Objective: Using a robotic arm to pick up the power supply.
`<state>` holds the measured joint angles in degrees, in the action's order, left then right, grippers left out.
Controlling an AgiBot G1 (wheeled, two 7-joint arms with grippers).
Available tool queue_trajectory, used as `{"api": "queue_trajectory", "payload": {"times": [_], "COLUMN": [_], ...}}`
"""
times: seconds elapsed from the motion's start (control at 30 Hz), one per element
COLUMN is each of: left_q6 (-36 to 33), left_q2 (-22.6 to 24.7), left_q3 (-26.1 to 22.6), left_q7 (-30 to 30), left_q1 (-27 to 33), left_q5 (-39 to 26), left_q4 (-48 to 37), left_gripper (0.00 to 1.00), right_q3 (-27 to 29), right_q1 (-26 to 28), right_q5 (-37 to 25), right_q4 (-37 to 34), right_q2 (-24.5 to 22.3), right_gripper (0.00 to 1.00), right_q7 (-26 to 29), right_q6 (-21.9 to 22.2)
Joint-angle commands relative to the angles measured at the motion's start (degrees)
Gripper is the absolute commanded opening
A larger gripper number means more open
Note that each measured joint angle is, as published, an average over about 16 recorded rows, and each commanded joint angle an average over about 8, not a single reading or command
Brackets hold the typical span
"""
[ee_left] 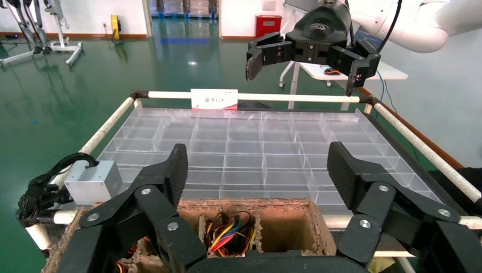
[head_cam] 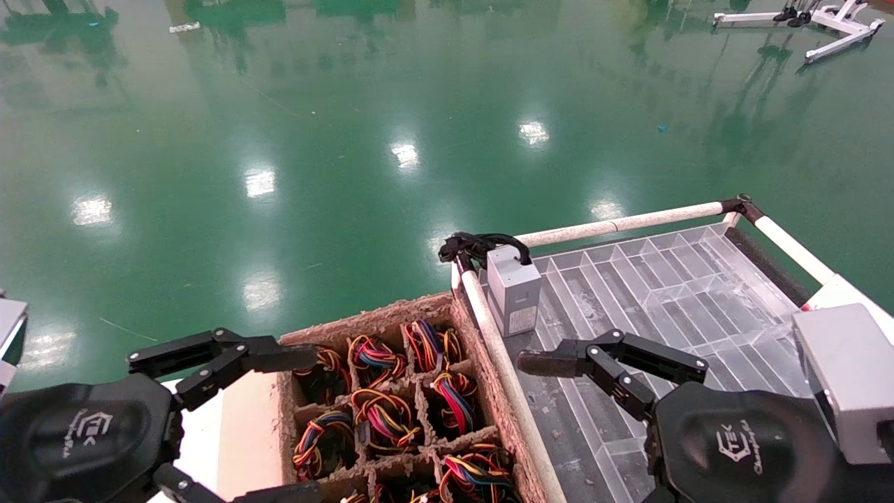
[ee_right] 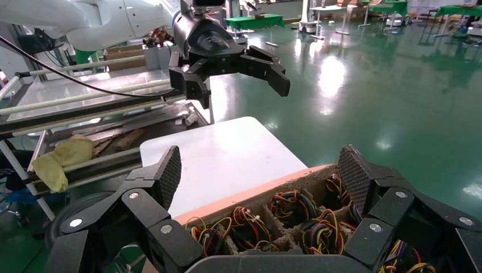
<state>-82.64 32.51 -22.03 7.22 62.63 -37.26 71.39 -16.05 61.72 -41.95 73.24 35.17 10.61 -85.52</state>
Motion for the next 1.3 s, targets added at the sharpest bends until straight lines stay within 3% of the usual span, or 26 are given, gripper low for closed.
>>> {"api": "queue_trajectory", "payload": {"times": [0.03, 0.53, 0.9, 0.93, 1.0, 1.17, 1.2, 1.3], "left_q6": [0.00, 0.00, 0.00, 0.00, 0.00, 0.00, 0.00, 0.00], "left_q2": [0.00, 0.00, 0.00, 0.00, 0.00, 0.00, 0.00, 0.00], "left_q3": [0.00, 0.00, 0.00, 0.00, 0.00, 0.00, 0.00, 0.00], "left_q7": [0.00, 0.00, 0.00, 0.00, 0.00, 0.00, 0.00, 0.00], "left_q1": [0.00, 0.00, 0.00, 0.00, 0.00, 0.00, 0.00, 0.00], "left_q5": [0.00, 0.00, 0.00, 0.00, 0.00, 0.00, 0.00, 0.00], "left_q4": [0.00, 0.00, -0.01, -0.01, -0.01, -0.01, -0.01, -0.01], "left_gripper": [0.00, 0.00, 0.00, 0.00, 0.00, 0.00, 0.00, 0.00], "right_q3": [0.00, -0.35, -5.77, -6.50, -7.97, -11.61, -12.29, -14.06], "right_q1": [0.00, 0.04, 3.46, 4.08, 5.47, 9.49, 10.31, 12.60], "right_q5": [0.00, -1.33, -16.14, -17.78, -21.06, -28.71, -30.08, -33.27], "right_q4": [0.00, -0.23, 0.35, 0.55, 0.82, 0.12, -0.22, -1.54], "right_q2": [0.00, -0.22, 0.73, 1.08, 1.92, 4.99, 5.72, 8.00], "right_gripper": [1.00, 1.00, 1.00, 0.96, 0.79, 0.17, 0.08, 0.00], "right_q7": [0.00, -0.03, 0.94, 1.18, 1.65, 2.28, 2.26, 2.01], "right_q6": [0.00, 0.57, 4.92, 5.10, 5.30, 5.14, 5.01, 4.46]}}
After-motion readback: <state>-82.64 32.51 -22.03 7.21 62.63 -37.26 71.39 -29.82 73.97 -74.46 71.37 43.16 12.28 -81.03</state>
